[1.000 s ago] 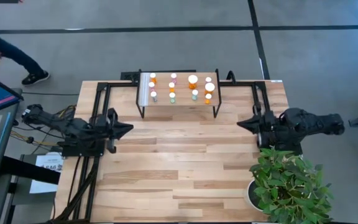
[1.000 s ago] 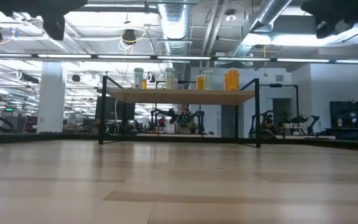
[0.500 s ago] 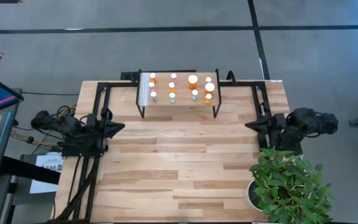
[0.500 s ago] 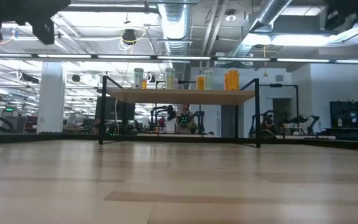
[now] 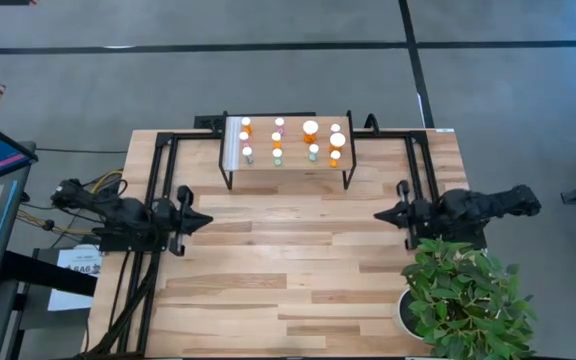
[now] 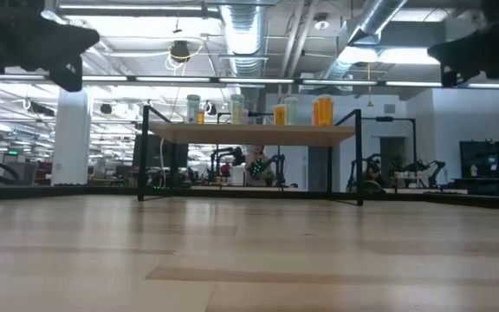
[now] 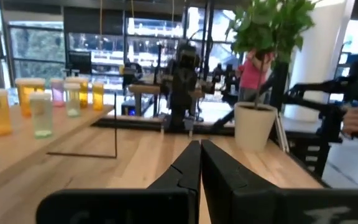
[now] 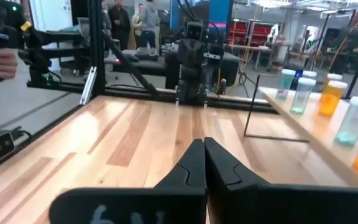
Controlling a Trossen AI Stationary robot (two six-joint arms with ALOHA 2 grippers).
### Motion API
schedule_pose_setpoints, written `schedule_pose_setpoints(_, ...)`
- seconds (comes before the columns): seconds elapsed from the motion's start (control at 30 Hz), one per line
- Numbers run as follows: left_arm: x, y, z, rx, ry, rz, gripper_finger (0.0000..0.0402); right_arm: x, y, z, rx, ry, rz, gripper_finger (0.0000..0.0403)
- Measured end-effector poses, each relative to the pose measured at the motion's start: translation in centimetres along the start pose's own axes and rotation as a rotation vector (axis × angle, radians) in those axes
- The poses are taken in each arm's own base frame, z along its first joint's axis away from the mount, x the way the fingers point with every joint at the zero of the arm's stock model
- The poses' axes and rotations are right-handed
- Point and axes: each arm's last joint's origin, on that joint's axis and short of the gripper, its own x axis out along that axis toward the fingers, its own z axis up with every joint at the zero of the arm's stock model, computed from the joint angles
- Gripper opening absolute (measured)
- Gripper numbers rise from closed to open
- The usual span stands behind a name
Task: Pick and place medicine bottles onto shelf by color
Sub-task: Return to Home Position
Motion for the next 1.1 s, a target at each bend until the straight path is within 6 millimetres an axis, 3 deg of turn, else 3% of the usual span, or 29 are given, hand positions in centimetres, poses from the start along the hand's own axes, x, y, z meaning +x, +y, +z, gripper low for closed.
schedule_pose_setpoints(0.23, 0.0, -0.1, -0.4, 0.013, 0.038, -0.023, 0.0, 0.5, 0.0, -2.3, 0.034, 0.071, -0.075, 0.0008)
schedule_pose_setpoints(1.1, 0.0, 0.0, -0.7, -0.04, 0.068, -0.02, 0.0, 0.6, -0.7, -2.5, 0.044, 0.078, -0.161, 0.0028)
